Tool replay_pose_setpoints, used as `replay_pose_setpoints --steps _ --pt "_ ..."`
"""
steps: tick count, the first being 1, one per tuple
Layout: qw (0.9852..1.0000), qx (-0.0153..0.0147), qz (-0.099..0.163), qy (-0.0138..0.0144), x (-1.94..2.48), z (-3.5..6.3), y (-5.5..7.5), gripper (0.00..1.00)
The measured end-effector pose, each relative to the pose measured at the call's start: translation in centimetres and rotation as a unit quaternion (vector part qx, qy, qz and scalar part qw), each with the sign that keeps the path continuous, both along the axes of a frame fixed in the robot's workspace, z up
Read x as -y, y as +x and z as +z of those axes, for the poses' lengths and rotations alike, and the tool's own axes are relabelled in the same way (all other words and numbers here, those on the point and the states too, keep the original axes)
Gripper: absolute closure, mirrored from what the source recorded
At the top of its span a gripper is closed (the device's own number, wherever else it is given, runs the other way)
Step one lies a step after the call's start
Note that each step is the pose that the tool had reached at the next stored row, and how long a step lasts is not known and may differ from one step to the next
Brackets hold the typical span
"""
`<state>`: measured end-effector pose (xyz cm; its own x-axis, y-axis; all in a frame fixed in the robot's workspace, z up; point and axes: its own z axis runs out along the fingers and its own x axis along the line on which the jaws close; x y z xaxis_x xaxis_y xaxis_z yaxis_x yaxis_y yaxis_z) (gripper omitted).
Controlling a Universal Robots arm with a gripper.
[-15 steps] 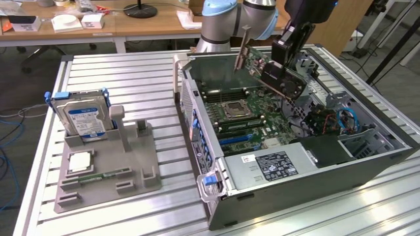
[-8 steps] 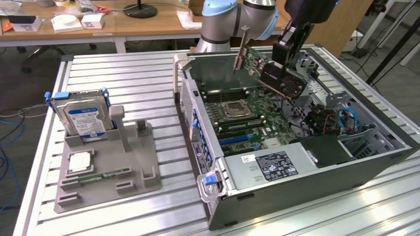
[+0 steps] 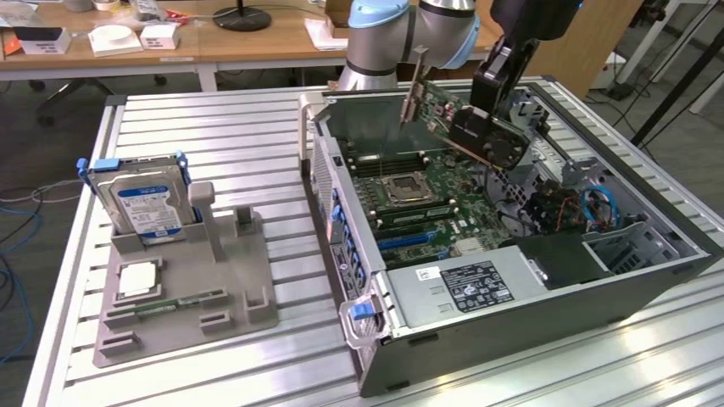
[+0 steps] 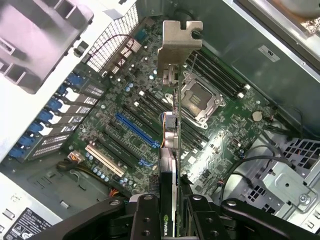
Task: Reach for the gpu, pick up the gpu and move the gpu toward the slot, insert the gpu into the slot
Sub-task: 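Insert the gpu into the slot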
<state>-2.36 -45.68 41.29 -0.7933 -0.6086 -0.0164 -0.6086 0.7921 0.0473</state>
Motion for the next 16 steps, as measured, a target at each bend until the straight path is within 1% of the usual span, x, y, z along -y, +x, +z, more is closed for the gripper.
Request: replay_pose_setpoints --steps 9,16 --pt "0.9996 0.0 0.029 0.0 0.0 0.0 0.0 0.74" --pt "0.9987 0.0 0.05 0.0 0.0 0.0 0.0 0.74"
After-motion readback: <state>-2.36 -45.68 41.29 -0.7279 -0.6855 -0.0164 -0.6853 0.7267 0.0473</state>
